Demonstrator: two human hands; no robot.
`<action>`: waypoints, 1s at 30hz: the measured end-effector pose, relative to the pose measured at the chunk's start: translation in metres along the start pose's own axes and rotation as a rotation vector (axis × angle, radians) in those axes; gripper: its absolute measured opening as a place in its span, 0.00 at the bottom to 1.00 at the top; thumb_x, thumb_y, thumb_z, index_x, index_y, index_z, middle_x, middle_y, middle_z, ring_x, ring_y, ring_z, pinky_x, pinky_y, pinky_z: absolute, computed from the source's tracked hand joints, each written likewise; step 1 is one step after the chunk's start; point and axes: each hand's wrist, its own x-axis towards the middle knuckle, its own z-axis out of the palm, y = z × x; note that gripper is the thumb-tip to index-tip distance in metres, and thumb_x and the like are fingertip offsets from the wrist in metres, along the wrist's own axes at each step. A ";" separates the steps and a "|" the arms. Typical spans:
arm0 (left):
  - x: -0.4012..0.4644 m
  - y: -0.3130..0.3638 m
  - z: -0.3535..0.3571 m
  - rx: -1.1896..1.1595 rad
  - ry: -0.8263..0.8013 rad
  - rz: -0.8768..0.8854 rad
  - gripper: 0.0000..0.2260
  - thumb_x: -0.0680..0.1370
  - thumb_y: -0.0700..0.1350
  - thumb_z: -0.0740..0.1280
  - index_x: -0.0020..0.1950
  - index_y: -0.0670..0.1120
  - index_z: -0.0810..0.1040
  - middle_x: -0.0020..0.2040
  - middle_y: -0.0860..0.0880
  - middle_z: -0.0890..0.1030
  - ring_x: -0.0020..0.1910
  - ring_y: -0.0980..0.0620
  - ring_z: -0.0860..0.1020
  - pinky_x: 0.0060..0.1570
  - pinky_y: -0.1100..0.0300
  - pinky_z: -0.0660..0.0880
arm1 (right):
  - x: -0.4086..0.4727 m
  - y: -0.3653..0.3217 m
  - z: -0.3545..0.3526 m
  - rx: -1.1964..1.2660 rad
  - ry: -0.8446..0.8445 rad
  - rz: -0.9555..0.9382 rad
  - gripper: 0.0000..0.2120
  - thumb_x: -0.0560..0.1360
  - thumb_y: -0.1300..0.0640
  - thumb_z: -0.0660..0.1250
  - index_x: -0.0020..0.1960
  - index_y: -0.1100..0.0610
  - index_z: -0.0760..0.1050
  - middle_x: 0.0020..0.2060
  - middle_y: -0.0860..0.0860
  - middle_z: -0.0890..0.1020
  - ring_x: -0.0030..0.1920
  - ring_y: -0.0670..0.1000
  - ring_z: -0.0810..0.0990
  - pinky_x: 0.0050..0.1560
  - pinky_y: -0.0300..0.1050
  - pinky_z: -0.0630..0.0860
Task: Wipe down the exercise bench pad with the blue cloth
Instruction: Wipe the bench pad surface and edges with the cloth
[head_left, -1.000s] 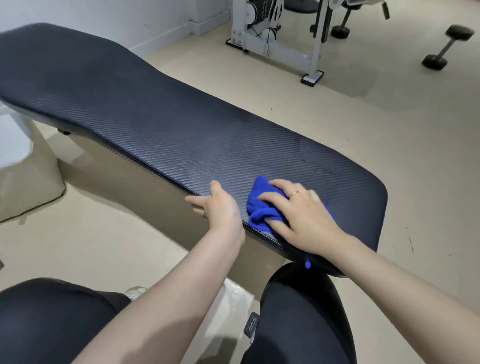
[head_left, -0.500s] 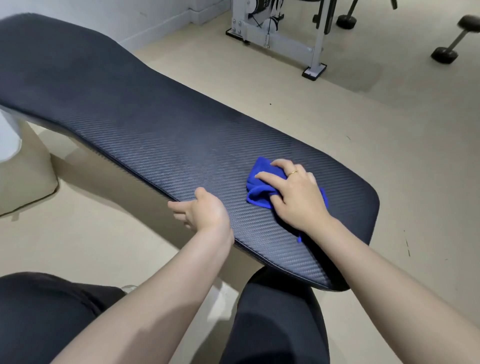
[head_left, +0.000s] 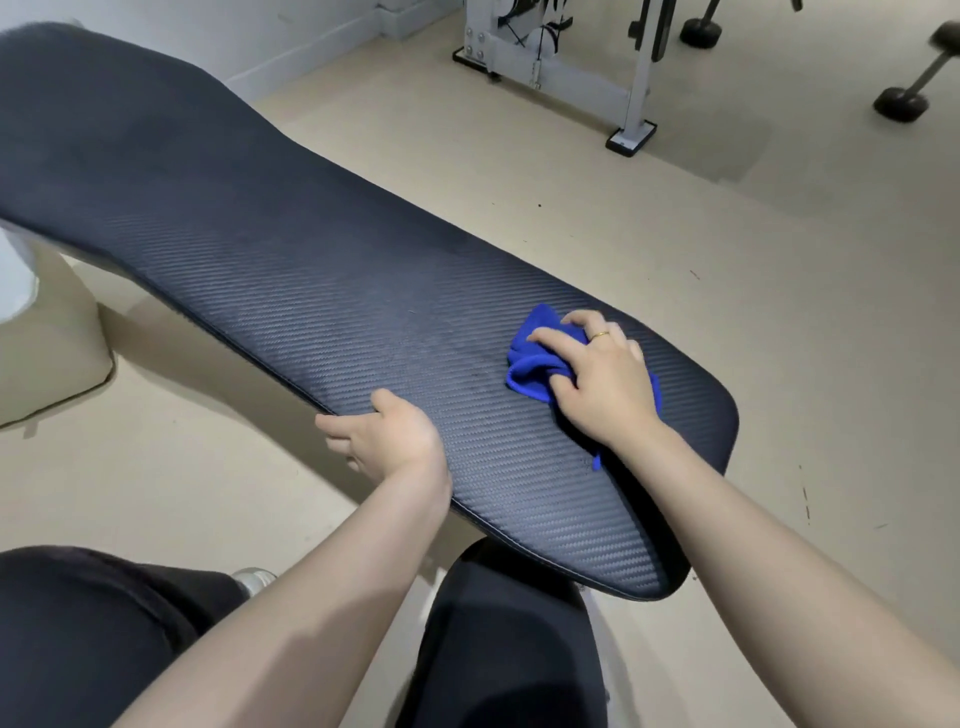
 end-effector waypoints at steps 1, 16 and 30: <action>-0.001 0.000 0.000 0.003 0.000 0.001 0.27 0.79 0.46 0.55 0.76 0.41 0.51 0.75 0.40 0.58 0.70 0.37 0.63 0.65 0.51 0.61 | -0.017 -0.002 -0.002 0.012 -0.024 -0.076 0.20 0.68 0.53 0.59 0.59 0.45 0.74 0.61 0.54 0.73 0.56 0.59 0.72 0.54 0.51 0.67; 0.001 -0.003 0.003 -0.025 0.033 0.017 0.29 0.78 0.48 0.56 0.76 0.42 0.52 0.75 0.42 0.59 0.71 0.39 0.63 0.65 0.51 0.62 | -0.033 0.014 -0.008 -0.051 -0.009 -0.062 0.21 0.67 0.55 0.60 0.59 0.46 0.74 0.59 0.56 0.74 0.52 0.60 0.73 0.50 0.52 0.69; 0.003 -0.004 -0.012 -0.147 -0.185 -0.003 0.30 0.79 0.53 0.56 0.77 0.44 0.50 0.77 0.43 0.55 0.73 0.40 0.59 0.71 0.48 0.58 | -0.053 -0.048 0.006 -0.071 -0.010 -0.068 0.24 0.67 0.60 0.63 0.61 0.45 0.71 0.63 0.54 0.71 0.54 0.60 0.71 0.51 0.52 0.68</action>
